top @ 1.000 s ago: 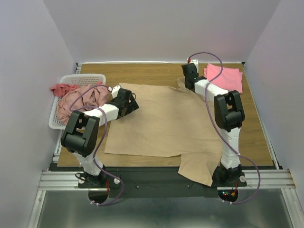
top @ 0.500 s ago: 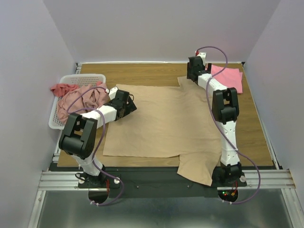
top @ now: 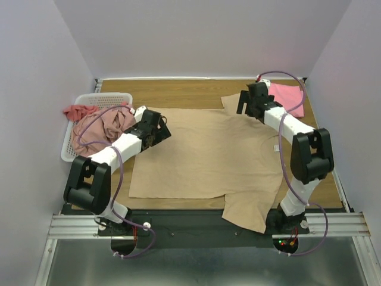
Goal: Fold and stack the t-shirts
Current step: Flatten the tshirt out
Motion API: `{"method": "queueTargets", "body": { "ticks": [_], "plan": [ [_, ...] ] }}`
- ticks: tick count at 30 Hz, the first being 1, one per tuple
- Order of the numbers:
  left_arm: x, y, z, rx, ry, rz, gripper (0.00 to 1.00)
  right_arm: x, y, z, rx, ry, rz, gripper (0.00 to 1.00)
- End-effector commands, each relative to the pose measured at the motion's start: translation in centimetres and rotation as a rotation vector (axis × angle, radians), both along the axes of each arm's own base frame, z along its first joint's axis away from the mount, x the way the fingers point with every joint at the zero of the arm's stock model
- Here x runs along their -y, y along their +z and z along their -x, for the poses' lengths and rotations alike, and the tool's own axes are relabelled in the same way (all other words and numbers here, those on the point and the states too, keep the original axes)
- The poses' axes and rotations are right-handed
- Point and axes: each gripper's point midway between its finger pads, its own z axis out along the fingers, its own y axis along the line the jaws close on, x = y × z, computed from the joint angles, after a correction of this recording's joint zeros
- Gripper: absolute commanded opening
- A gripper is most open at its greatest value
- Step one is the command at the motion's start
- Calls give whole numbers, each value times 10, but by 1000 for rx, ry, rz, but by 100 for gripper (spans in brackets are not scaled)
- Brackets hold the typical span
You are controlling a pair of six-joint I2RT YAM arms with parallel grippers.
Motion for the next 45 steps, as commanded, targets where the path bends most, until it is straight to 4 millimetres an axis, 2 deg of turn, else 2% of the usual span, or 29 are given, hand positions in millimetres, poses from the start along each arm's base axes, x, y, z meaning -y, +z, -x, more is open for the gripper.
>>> {"method": "queueTargets", "body": {
  "ticks": [1, 3, 4, 5, 9, 10, 12, 13, 16, 17, 20, 24, 28, 31, 37, 38, 39, 43, 44, 45],
  "plan": [
    [7, 60, -25, 149, -17, 6, 98, -9, -5, 39, -21, -26, -121, 100],
    [10, 63, -40, 159, -39, -21, 98, -3, -10, 46, -37, -32, -95, 100],
    [14, 73, -50, 175, -47, -25, 98, -2, -12, 46, -45, -30, -85, 100],
    [15, 60, -57, 143, -54, -48, 98, -1, -15, 47, -53, -34, -78, 100],
    [13, 45, -81, 95, -72, -108, 98, -3, -25, 37, -75, -22, -64, 100],
    [7, 41, -88, 86, -65, -109, 98, -3, -36, 35, -98, -18, -55, 100],
    [5, 28, -101, 52, -80, -104, 98, -5, -36, 25, -93, -8, -44, 100],
    [0, 18, -107, 21, -69, -112, 98, -5, -46, 23, -115, -7, -35, 100],
    [-2, 5, -113, -8, -91, -122, 98, -3, -54, 15, -126, -7, -6, 100],
    [-4, -2, -117, -20, -94, -125, 98, -2, -66, 14, -149, -2, 9, 100],
    [-8, -15, -126, -51, -99, -139, 98, -3, -72, 0, -148, -1, 15, 100],
    [-16, -22, -142, -71, -80, -142, 98, -4, -77, -13, -147, 5, 18, 100],
    [-25, -25, -160, -87, -65, -145, 98, -7, -80, -40, -123, 12, 27, 100],
    [-30, -29, -182, -86, -53, -146, 98, -9, -81, -58, -106, 19, 28, 100],
    [-38, -25, -214, -69, -39, -130, 98, -5, -86, -80, -83, 9, 44, 100],
    [-37, -23, -221, -60, -44, -123, 98, -4, -92, -82, -91, 8, 51, 100],
    [-36, -21, -224, -56, -49, -120, 98, -4, -84, -91, -67, 14, 54, 100],
    [-22, -1, -233, -12, -83, -62, 99, -10, -66, -101, -33, 49, 50, 100],
    [-17, 17, -234, 17, -90, -56, 99, -15, -60, -101, -30, 84, 39, 100],
    [-9, 29, -232, 35, -104, -63, 98, -17, -44, -98, -15, 101, 32, 100]
  ]
}}
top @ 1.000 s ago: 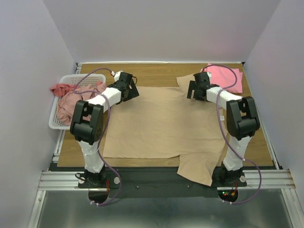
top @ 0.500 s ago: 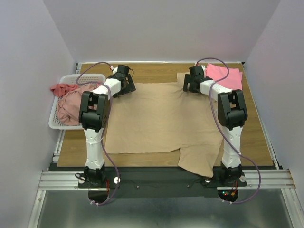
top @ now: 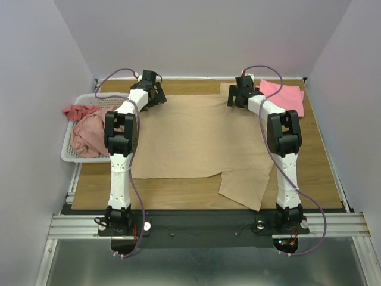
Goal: Fold and stack the t-shirts
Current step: Flatten the tshirt out
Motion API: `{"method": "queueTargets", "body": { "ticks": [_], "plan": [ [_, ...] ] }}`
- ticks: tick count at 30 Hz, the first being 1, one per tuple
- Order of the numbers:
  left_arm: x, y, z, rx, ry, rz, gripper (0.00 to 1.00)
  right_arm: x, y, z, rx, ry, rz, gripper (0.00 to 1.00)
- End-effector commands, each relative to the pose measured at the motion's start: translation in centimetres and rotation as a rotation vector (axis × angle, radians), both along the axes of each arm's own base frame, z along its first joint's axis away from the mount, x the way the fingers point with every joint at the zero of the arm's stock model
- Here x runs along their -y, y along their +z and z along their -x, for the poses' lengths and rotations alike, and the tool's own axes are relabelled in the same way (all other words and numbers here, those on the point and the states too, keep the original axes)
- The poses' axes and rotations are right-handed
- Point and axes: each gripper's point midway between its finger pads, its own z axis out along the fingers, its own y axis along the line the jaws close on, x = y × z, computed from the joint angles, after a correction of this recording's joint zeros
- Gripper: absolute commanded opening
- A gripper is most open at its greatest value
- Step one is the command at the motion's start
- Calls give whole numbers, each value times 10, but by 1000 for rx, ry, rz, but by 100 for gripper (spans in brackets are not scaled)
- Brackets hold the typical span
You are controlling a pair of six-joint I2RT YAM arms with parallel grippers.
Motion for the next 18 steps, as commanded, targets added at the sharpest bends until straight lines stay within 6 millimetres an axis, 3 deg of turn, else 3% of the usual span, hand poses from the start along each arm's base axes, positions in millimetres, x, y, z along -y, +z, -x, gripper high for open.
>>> {"method": "queueTargets", "body": {
  "ticks": [1, 2, 3, 4, 5, 7, 8, 10, 11, 12, 13, 14, 15, 16, 17, 18],
  "plan": [
    [21, 64, 1, 76, -53, 21, 98, 0, 38, 1, 32, 63, 1, 100],
    [26, 90, 7, 107, -58, 14, 98, 0, 46, 6, 32, 71, -4, 100],
    [27, 104, 12, 122, -55, 6, 98, -1, 56, 13, 40, 82, -19, 100],
    [34, 117, 19, 139, -59, 9, 98, -2, 90, 21, 88, 94, -35, 100],
    [32, 140, 36, 168, -48, 6, 98, -1, 85, 38, 59, 100, -42, 100],
    [36, 160, 58, 199, -28, 18, 98, -8, 98, 58, 60, 140, -90, 100],
    [39, 174, 84, 223, -19, 13, 98, -12, 110, 81, 62, 165, -124, 100],
    [43, 180, 116, 234, 11, 23, 98, -15, 119, 106, 64, 160, -175, 100],
    [42, 179, 150, 231, 25, 1, 98, -21, 142, 122, 103, 173, -201, 100],
    [43, 176, 167, 224, 62, 31, 98, -21, 121, 148, 51, 153, -223, 100],
    [41, 170, 184, 214, 76, 45, 98, -23, 118, 165, 42, 153, -240, 100],
    [32, 151, 219, 172, 87, 45, 98, -32, 116, 182, 33, 168, -256, 100],
    [31, 140, 238, 152, 126, 84, 98, -32, 106, 217, 8, 166, -294, 100],
    [25, 127, 255, 125, 147, 97, 98, -36, 102, 233, -2, 174, -318, 100],
    [9, 103, 289, 80, 177, 92, 98, -36, 97, 251, -14, 174, -345, 100],
    [4, 94, 303, 67, 218, 118, 98, -40, 109, 269, 17, 189, -403, 100]
  ]
}}
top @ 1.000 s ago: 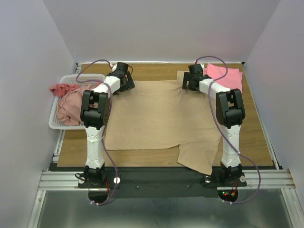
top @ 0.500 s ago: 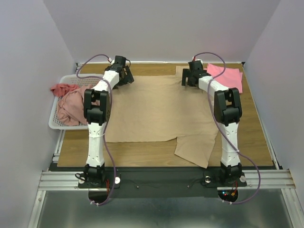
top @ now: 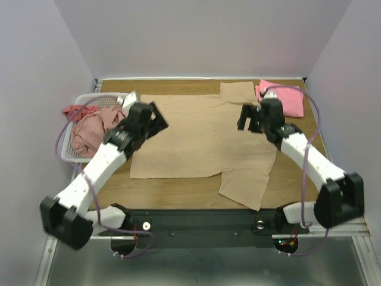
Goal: Fold and stack the t-shirts
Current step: Flatten the tshirt out
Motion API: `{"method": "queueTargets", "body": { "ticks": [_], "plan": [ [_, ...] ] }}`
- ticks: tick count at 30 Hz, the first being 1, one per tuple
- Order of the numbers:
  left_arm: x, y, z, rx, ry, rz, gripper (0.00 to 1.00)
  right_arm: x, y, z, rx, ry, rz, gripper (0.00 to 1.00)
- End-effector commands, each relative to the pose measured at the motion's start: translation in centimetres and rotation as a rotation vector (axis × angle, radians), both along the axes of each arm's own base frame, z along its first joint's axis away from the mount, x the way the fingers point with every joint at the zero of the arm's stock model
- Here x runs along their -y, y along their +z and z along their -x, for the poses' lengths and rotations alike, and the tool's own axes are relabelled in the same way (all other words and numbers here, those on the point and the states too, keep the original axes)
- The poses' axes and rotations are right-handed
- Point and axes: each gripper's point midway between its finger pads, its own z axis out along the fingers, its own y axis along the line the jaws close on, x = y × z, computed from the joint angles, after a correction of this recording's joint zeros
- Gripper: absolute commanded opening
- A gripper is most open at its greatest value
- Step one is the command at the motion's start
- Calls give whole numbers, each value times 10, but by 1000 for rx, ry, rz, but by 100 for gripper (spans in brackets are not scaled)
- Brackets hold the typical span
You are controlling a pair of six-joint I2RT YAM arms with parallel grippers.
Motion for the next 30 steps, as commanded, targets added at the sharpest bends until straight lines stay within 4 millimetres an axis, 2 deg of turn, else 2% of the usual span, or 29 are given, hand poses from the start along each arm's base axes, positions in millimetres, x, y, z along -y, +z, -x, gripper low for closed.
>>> {"method": "queueTargets", "body": {
  "ticks": [1, 2, 3, 4, 5, 6, 8, 10, 13, 18, 21, 23, 27, 30],
  "plan": [
    [-55, -101, 78, -246, 239, -4, 98, -11, -46, 87, -139, 29, -142, 100],
    [-69, -115, 103, -270, 273, -14, 98, -13, -48, 100, -149, 38, -172, 100],
    [-74, -120, 113, -277, 310, 11, 98, -12, -46, 117, -133, 40, -211, 100],
    [-78, -123, 121, -279, 328, 22, 98, -13, -36, 119, -104, 40, -236, 100],
    [-82, -132, 134, -285, 354, 51, 98, -15, -44, 131, -128, 46, -268, 100],
    [-78, -135, 137, -280, 322, 69, 98, -16, -34, 137, -90, 56, -297, 100],
    [-69, -144, 139, -264, 323, 162, 97, -18, -31, 143, -80, 64, -324, 100],
    [-73, -148, 138, -257, 359, 168, 97, -17, -27, 143, -66, 64, -326, 100],
    [-83, -158, 134, -277, 437, 135, 97, -16, -32, 145, -84, 63, -314, 100],
    [-108, -190, 134, -442, 588, 46, 97, -14, -46, 147, -131, 53, -297, 100],
    [-112, -203, 135, -484, 624, 53, 94, -11, -47, 146, -125, 43, -281, 100],
    [-110, -205, 131, -463, 625, 84, 93, -11, -47, 146, -124, 43, -276, 100],
    [-121, -211, 134, -450, 674, 80, 94, -10, -48, 144, -126, 39, -266, 100],
    [-128, -212, 133, -455, 692, 61, 88, -9, -49, 145, -132, 31, -270, 100]
  ]
}}
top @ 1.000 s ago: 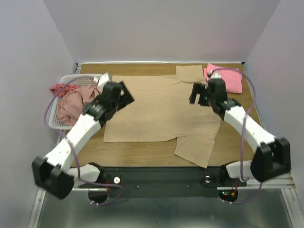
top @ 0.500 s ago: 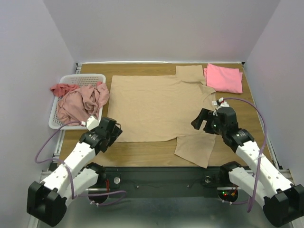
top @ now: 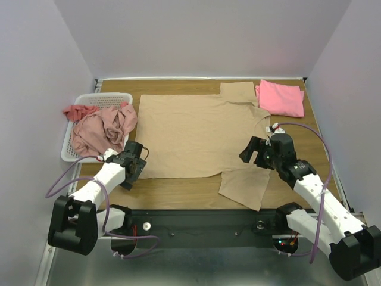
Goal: Fold and stack the t-shirts
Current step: Flatten the tshirt out
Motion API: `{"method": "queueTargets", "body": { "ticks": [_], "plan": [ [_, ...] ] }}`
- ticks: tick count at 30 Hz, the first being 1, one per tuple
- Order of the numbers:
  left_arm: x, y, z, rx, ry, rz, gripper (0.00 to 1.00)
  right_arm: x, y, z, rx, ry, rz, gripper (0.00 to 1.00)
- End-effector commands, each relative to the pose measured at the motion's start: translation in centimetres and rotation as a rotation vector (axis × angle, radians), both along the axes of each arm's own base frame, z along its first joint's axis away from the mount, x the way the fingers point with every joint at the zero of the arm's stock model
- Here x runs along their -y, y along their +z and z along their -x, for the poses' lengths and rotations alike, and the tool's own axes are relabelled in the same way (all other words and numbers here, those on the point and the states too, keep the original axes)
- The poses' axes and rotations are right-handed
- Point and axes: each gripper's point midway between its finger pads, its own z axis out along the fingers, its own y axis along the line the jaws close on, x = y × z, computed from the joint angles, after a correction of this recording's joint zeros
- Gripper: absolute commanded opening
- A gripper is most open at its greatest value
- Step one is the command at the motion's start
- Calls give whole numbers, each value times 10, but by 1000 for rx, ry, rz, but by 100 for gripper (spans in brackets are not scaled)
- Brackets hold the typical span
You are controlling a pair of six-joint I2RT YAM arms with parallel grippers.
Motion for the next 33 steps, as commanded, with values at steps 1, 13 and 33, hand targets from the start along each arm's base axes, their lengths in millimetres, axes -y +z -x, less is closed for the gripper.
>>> {"method": "queueTargets", "body": {
  "ticks": [1, 13, 33],
  "plan": [
    [-14, -7, -1, 2, 57, -38, 86, 4, 3, -4, 18, -28, 0, 100],
    [-14, -15, -9, -26, 17, -32, 19, 21, -13, 26, -131, -129, 21, 100],
    [-8, 1, -9, 49, -35, 0, 0, -6, -71, 138, -491, -127, 424, 100]
  ]
}}
